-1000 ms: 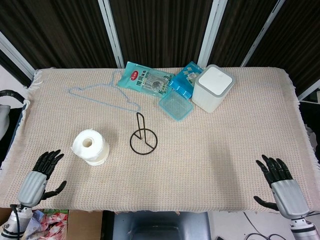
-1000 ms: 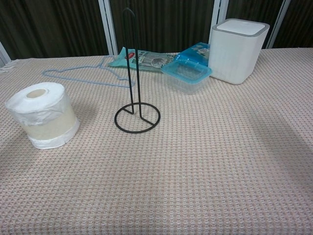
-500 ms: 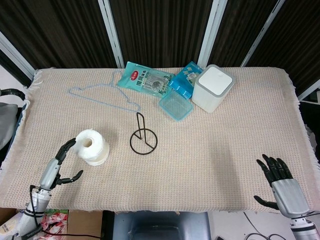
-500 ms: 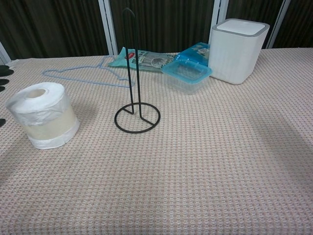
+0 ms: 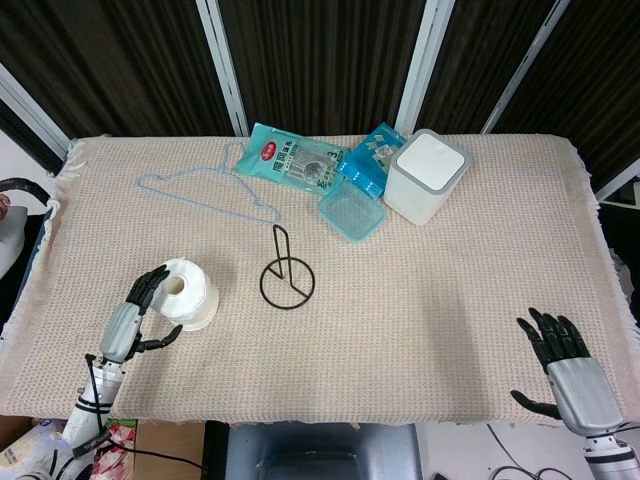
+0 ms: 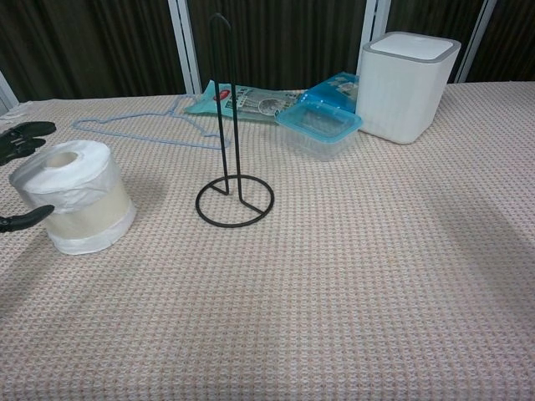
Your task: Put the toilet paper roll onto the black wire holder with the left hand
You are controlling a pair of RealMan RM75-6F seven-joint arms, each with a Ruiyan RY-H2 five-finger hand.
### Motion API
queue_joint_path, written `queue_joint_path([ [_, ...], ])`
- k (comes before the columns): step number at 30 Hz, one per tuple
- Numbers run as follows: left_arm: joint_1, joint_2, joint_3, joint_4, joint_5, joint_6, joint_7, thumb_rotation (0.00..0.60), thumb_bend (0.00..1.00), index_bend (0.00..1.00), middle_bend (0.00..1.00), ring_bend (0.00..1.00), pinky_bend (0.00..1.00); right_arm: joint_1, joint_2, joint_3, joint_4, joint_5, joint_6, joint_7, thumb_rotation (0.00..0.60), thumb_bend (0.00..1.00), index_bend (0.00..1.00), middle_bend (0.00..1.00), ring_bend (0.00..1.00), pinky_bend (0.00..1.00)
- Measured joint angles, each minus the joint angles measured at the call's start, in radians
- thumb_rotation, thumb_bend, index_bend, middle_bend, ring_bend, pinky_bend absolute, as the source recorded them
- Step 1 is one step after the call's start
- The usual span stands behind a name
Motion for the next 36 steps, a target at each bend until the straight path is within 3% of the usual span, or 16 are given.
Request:
queue_joint_path([
  [7, -0.014, -0.003, 0.001, 0.008, -0.015, -0.034, -0.045, 0.6, 0.3, 0.0, 0.0, 0.0, 0.0, 0.003, -0.001, -0.001, 0.0, 0.001, -0.007, -0.001, 0.6, 0.14, 0.0, 0.0, 0.0, 0.0],
  [15, -0.044, 0.003, 0.008, -0.002, -0.024, -0.096, -0.056, 0.6, 0.29, 0.0, 0.0, 0.0, 0.09, 0.002, -0.001, 0.0, -0.001, 0.003, -0.007, -0.001, 0.6, 0.14, 0.0, 0.0, 0.0, 0.0],
  [22, -0.059, -0.022, -0.017, 0.006, -0.068, -0.126, -0.035, 0.6, 0.31, 0.0, 0.0, 0.01, 0.27, 0.002, 0.001, 0.0, -0.001, 0.002, -0.006, -0.001, 0.6, 0.14, 0.0, 0.0, 0.0, 0.0],
  [24, -0.061, -0.033, -0.026, 0.014, -0.081, -0.132, -0.018, 0.6, 0.32, 0.0, 0.02, 0.05, 0.36, 0.001, 0.002, -0.001, -0.002, 0.001, -0.006, -0.001, 0.6, 0.14, 0.0, 0.0, 0.0, 0.0],
  [27, -0.065, -0.049, -0.038, 0.033, -0.099, -0.142, 0.003, 0.6, 0.34, 0.03, 0.13, 0.19, 0.51, 0.001, 0.002, -0.002, -0.002, -0.001, -0.005, 0.0, 0.6, 0.14, 0.0, 0.0, 0.0, 0.0],
  [32, -0.064, -0.064, -0.051, 0.043, -0.116, -0.138, 0.006, 0.6, 0.45, 0.22, 0.38, 0.42, 0.74, 0.0, 0.004, -0.002, -0.002, -0.004, -0.002, 0.005, 0.6, 0.14, 0.0, 0.0, 0.0, 0.0],
  [36, -0.057, -0.07, -0.058, 0.038, -0.112, -0.094, -0.02, 0.6, 0.51, 0.26, 0.46, 0.49, 0.82, 0.0, 0.006, -0.005, -0.002, -0.007, -0.003, 0.008, 0.6, 0.14, 0.0, 0.0, 0.0, 0.0],
])
